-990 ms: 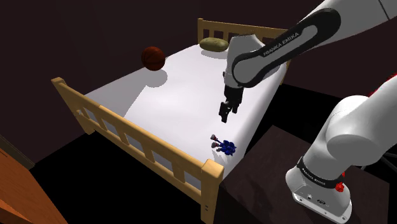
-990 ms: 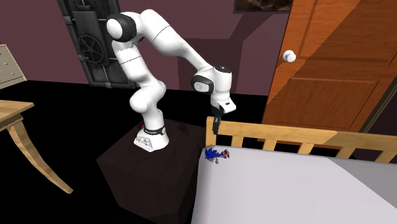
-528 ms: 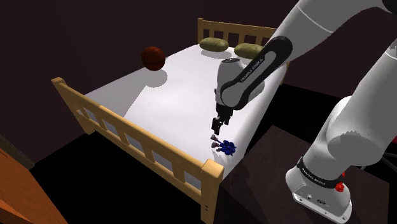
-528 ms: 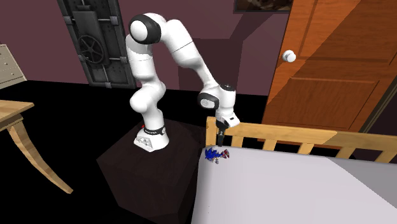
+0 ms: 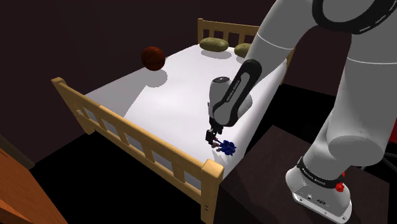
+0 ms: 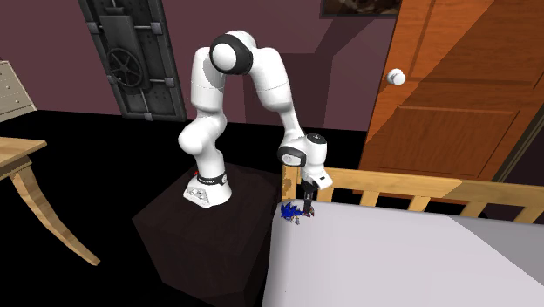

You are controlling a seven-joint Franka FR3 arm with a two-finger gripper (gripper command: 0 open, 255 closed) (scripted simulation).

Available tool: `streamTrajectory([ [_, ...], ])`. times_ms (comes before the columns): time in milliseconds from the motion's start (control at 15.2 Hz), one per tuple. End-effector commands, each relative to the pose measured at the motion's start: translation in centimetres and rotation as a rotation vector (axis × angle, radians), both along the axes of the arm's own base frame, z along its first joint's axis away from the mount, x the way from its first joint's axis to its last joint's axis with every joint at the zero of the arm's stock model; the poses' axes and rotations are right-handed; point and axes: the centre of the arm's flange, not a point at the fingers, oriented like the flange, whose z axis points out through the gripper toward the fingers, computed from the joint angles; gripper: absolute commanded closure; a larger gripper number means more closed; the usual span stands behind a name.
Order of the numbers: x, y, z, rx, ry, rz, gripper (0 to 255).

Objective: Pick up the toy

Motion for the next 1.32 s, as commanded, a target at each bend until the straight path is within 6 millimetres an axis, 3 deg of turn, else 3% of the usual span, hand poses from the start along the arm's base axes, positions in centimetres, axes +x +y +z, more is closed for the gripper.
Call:
streamTrajectory([
  [0,0.1,-0.1,-1.1,-0.001,-0.001,0.001,0],
  [330,0.1,-0.1,-3.0,-0.001,-0.001,0.001,0],
  [396,0.1,-0.1,-3.1,-0.001,-0.001,0.001,255],
  [990,0.1,-0.1,-3.0,-0.001,-0.001,0.001,255],
  [1254,0.1,-0.1,-0.9,-0.001,-0.001,0.001,255],
])
